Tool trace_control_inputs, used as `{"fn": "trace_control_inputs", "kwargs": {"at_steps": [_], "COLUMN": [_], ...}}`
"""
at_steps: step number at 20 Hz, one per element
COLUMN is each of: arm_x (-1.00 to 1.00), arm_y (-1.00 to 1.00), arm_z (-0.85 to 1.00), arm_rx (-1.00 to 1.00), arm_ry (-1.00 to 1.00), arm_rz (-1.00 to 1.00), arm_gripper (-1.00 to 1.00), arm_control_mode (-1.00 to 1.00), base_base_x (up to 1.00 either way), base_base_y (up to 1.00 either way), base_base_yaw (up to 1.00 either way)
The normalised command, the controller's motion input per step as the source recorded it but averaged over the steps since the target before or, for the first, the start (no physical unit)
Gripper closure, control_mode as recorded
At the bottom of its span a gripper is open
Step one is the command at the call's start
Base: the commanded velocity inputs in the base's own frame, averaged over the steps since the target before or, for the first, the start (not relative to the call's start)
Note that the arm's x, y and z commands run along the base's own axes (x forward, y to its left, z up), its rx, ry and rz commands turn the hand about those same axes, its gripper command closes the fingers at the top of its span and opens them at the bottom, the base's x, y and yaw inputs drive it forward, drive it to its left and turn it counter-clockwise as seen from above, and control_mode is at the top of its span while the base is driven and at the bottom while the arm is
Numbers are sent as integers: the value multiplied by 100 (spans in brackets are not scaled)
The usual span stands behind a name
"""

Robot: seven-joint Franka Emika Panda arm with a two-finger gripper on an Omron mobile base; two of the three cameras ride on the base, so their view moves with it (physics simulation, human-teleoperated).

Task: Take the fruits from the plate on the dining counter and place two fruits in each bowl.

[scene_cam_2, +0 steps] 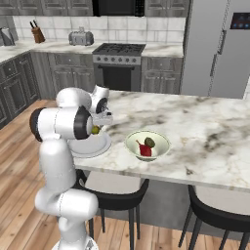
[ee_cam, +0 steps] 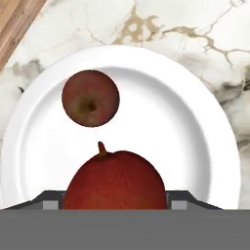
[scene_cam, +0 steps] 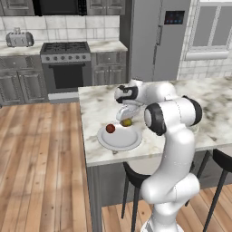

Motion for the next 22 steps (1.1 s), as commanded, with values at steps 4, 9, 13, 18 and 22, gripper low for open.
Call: {"fn": "trace_control_inputs", "kwargs": {"at_steps": [4,9,13,18,22], "arm_x": [-78,-85,-73,-74,-16], "arm_y": [-12,-13,-11,-36,-13], "arm_z": [75,65,48,13,13], "arm_rx": [-2,-7,-13,-16,-28], "arm_ry": [-1,2,9,0,-4], "arm_rz": [-15,-32,-37,-37,-30], "arm_gripper": [100,100,100,100,100], "arm_control_mode": [-100,-100,-100,-100,-100], "base_base_x": [0,0,0,0,0], "base_base_y": [0,0,0,0,0], "base_base_yaw": [0,0,0,0,0]}}
